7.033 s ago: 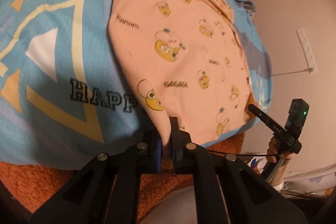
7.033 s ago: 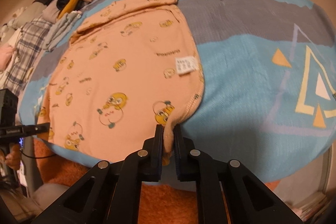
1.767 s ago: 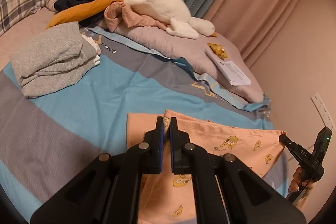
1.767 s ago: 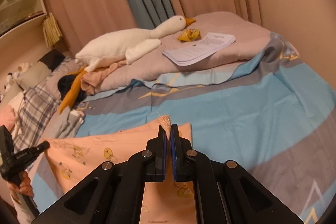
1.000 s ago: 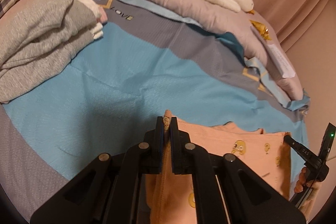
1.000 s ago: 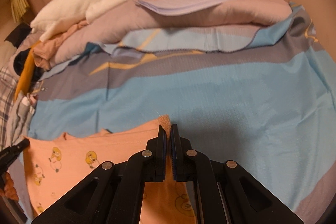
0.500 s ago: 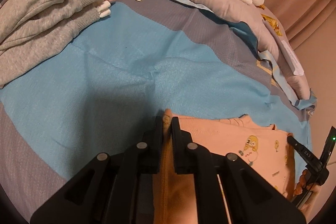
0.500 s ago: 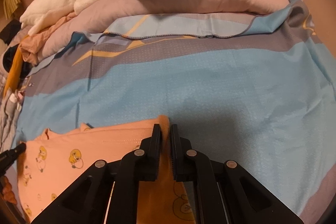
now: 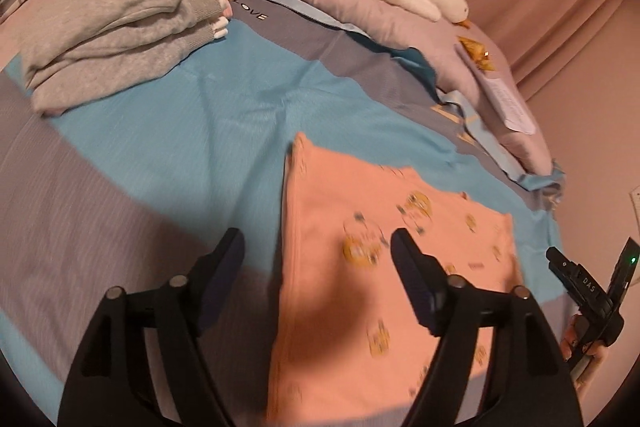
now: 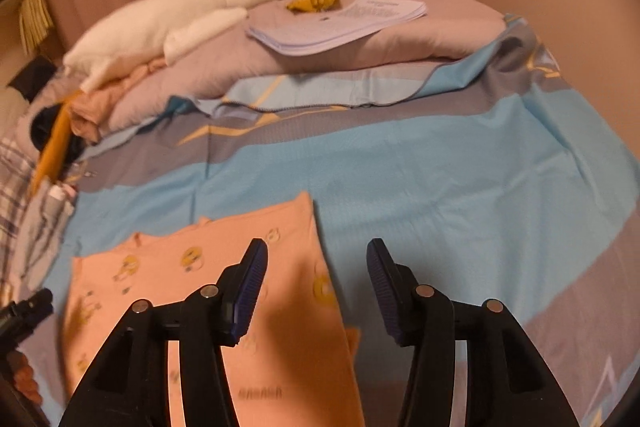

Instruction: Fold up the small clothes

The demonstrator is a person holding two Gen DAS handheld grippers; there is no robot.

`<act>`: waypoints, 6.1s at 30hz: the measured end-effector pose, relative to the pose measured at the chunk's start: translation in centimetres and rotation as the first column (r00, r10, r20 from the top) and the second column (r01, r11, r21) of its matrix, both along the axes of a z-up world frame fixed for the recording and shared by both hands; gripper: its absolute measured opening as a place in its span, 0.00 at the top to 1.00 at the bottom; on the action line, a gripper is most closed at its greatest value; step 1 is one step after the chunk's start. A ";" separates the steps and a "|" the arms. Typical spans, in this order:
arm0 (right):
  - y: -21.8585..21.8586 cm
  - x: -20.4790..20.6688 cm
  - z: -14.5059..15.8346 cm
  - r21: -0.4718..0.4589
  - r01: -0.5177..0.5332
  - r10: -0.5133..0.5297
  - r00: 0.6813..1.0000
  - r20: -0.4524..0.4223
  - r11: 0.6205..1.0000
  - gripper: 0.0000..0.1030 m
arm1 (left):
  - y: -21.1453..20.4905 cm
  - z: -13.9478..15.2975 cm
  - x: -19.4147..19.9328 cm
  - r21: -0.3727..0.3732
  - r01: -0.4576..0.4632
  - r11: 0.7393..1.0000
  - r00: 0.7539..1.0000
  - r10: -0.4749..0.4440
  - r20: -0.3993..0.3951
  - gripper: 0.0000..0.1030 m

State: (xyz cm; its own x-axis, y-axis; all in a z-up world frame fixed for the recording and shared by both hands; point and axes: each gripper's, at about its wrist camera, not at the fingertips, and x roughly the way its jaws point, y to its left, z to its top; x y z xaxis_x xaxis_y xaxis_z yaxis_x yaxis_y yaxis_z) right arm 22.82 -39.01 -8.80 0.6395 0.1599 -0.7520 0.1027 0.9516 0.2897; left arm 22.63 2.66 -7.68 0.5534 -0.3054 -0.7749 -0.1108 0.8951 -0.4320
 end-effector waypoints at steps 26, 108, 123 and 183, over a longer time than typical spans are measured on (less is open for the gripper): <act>0.1 -8.8 -7.8 0.383 0.040 -0.004 0.996 -0.094 0.923 0.43 | -1.9 -5.2 -7.7 -0.203 0.011 0.979 0.997 -0.027 -0.076 0.38; 4.2 -17.8 -3.8 0.198 0.012 0.007 0.996 -0.091 0.980 0.88 | -13.1 -5.8 -14.1 -0.043 0.393 0.919 0.911 -0.395 -0.118 0.77; 10.2 -15.3 3.4 0.118 -0.261 0.241 0.958 0.156 0.958 0.88 | -8.3 -4.3 -16.0 -0.183 0.308 0.934 0.937 -0.331 -0.110 0.75; 12.7 -16.1 -1.9 0.109 -0.353 0.361 0.931 -0.058 0.929 0.41 | -3.6 -4.1 -8.3 -0.026 0.305 0.952 0.950 -0.306 -0.071 0.87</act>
